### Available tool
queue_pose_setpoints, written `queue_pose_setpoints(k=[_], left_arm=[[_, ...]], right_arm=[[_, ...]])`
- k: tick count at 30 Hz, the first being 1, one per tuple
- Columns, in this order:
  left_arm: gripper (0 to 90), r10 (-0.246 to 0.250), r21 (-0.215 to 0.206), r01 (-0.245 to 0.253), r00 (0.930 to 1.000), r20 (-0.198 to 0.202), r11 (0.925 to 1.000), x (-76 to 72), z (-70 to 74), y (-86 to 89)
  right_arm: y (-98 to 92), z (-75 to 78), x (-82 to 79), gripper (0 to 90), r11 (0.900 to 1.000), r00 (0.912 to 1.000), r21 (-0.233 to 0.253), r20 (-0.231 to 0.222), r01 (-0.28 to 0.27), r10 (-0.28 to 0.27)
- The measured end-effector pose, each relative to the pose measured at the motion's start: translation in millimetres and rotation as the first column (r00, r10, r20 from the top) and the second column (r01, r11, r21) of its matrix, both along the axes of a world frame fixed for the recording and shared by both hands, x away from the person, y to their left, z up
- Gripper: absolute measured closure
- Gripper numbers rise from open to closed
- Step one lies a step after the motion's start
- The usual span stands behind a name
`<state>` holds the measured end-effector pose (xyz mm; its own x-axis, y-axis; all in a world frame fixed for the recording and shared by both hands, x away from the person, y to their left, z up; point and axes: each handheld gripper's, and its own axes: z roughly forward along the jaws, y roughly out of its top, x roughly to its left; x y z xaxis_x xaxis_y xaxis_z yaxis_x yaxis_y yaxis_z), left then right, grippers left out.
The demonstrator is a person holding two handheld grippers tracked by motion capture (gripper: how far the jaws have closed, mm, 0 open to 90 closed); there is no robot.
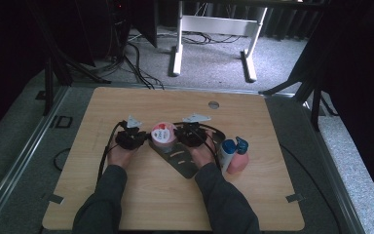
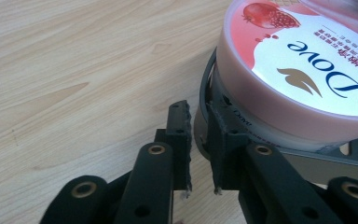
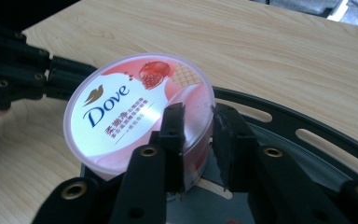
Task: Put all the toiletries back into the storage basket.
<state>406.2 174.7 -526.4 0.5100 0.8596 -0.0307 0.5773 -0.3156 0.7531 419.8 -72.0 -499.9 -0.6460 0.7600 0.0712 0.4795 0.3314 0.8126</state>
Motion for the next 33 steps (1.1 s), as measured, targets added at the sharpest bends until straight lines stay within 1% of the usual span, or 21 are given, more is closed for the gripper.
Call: queue_pose_setpoints(k=[2,5,6,8,15,17,19,20,21,23,26,29,32,33], left_arm=[[77.2,0.005,-0.014,-0.005,1.0,0.005,0.9999,-1.4,0.9,1.6],[74.3,0.016,-0.046,-0.016,0.9998,0.011,0.9988,-4.1,3.7,4.2],[73.9,0.02,-0.058,-0.019,0.9997,0.017,0.9981,-5.6,5.1,4.9],[73.1,0.023,-0.073,-0.022,0.9994,0.024,0.9971,-8.2,7.3,6.3],[70.4,0.041,-0.091,-0.037,0.9986,0.033,0.9951,-15.4,9.0,10.4],[69.9,0.043,-0.104,-0.039,0.9983,0.038,0.9938,-18.5,9.0,11.0],[69.2,0.04,-0.106,-0.036,0.9984,0.039,0.9937,-20.0,9.1,11.5],[69.2,0.034,-0.116,-0.03,0.9987,0.038,0.9928,-23.5,9.0,11.8],[68.7,0.03,-0.118,-0.025,0.9988,0.038,0.9926,-24.9,8.7,11.6],[68.2,0.026,-0.118,-0.022,0.999,0.037,0.9928,-27.7,8.3,10.9],[67.6,0.019,-0.127,-0.014,0.9991,0.038,0.9918,-32.9,7.0,9.6],[66.9,0.01,-0.127,-0.005,0.9992,0.039,0.9919,-38.0,5.1,6.7],[66.1,0.0,-0.144,0.005,0.9994,0.034,0.9896,-43.1,3.5,5.7],[66.0,-0.002,-0.157,0.006,0.9995,0.03,0.9875,-44.7,2.9,5.2]], right_arm=[[0.3,2.1,-3.0,69.7,1.0,0.9998,-0.026,0.018,-0.004,0.005],[-1.4,6.1,-8.0,69.6,0.998,0.9994,-0.054,0.026,-0.023,0.024],[-2.6,7.4,-9.9,69.6,0.998,0.9993,-0.058,0.029,-0.021,0.023],[-5.2,9.9,-13.6,69.4,0.999,0.9993,-0.05,0.028,-0.021,0.023],[-6.0,14.3,-33.0,66.7,0.995,0.997,-0.085,0.054,-0.051,0.055],[-5.7,15.7,-38.0,66.5,0.994,0.9961,-0.091,0.058,-0.061,0.066],[-5.7,16.9,-40.8,66.4,0.993,0.9955,-0.097,0.063,-0.065,0.071],[-5.8,18.4,-43.3,66.2,0.992,0.995,-0.105,0.067,-0.067,0.075],[-7.5,22.4,-48.2,65.7,0.992,0.9946,-0.108,0.067,-0.071,0.079],[-9.4,25.8,-50.8,64.0,0.991,0.9949,-0.112,0.061,-0.073,0.08],[-12.3,29.7,-54.4,63.2,0.989,0.9955,-0.128,0.053,-0.071,0.078],[-15.6,33.8,-58.9,62.8,0.989,0.9955,-0.13,0.054,-0.071,0.079],[-17.9,40.4,-64.7,61.3,0.988,0.994,-0.131,0.061,-0.082,0.09],[-18.6,43.0,-66.9,61.0,0.988,0.9936,-0.132,0.064,-0.084,0.093]])
